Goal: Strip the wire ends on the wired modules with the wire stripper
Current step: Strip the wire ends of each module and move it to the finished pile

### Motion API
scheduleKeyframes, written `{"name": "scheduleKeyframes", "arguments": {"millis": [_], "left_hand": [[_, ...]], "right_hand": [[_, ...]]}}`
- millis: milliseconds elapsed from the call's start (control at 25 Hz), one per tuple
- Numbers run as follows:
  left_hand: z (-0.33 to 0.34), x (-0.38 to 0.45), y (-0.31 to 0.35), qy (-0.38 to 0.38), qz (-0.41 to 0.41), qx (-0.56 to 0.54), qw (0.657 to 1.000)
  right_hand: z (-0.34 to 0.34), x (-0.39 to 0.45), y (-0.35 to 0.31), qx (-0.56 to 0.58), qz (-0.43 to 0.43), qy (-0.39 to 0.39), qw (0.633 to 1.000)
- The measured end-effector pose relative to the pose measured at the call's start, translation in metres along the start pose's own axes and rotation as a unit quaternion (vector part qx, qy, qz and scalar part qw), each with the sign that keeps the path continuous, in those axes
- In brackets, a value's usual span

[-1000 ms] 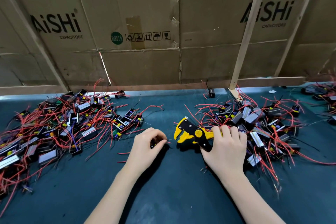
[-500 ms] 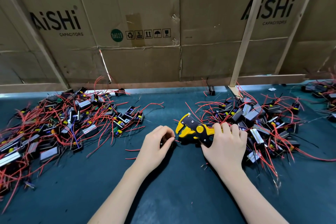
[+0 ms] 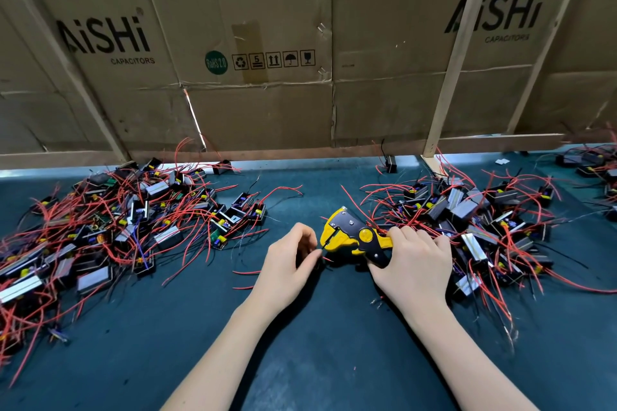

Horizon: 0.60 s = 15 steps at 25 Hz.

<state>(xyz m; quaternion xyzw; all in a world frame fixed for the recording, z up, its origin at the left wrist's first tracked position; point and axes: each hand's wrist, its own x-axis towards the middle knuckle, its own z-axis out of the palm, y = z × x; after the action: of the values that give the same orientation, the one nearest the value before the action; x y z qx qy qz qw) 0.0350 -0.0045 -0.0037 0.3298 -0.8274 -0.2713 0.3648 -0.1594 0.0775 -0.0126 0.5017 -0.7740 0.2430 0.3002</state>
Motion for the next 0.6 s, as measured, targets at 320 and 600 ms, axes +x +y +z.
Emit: {"name": "scheduleKeyframes", "arguments": {"millis": [320, 600], "left_hand": [[-0.001, 0.000, 0.000, -0.003, -0.017, -0.032, 0.999], [-0.010, 0.002, -0.003, -0.031, 0.003, -0.013, 0.999]], "right_hand": [[-0.002, 0.001, -0.002, 0.016, 0.008, -0.036, 0.999], [0.004, 0.000, 0.004, -0.007, -0.004, 0.017, 1.000]]}}
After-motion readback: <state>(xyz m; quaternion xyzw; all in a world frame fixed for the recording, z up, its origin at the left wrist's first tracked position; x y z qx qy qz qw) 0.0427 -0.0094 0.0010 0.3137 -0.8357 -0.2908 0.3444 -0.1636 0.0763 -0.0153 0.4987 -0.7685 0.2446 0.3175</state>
